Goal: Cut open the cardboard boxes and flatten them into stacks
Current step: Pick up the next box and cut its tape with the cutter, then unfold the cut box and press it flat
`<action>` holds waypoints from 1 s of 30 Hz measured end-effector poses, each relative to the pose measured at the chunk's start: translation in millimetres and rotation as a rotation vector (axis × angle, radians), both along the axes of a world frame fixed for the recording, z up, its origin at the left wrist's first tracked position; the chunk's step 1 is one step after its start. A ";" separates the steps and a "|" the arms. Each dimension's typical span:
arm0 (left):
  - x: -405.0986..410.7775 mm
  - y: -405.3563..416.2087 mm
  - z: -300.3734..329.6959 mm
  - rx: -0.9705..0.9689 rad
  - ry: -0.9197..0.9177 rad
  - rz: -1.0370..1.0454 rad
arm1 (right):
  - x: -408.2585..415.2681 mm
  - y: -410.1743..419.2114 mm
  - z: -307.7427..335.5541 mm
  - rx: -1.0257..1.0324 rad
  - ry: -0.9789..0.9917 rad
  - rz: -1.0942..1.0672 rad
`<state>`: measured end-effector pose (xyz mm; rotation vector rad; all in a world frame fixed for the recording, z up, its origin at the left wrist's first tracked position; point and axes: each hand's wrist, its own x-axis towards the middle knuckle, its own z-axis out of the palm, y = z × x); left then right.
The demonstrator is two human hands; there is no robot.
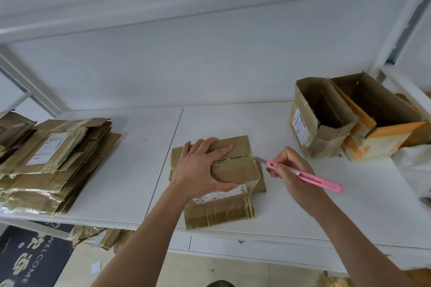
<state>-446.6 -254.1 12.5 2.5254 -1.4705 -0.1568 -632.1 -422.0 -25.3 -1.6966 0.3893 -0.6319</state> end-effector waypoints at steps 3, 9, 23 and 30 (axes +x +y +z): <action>2.7 -9.7 2.2 0.026 0.004 0.023 | -14.7 4.0 -3.6 -0.027 0.025 0.013; 6.0 -26.2 11.5 -0.024 0.060 0.181 | -34.3 22.3 -21.5 -0.020 0.070 -0.046; 17.4 -18.1 24.1 0.069 0.261 0.396 | -34.5 -37.8 -52.8 -0.613 1.077 -0.265; 8.8 -7.3 23.9 -0.045 0.538 0.350 | 30.7 26.9 16.3 0.269 0.362 -0.036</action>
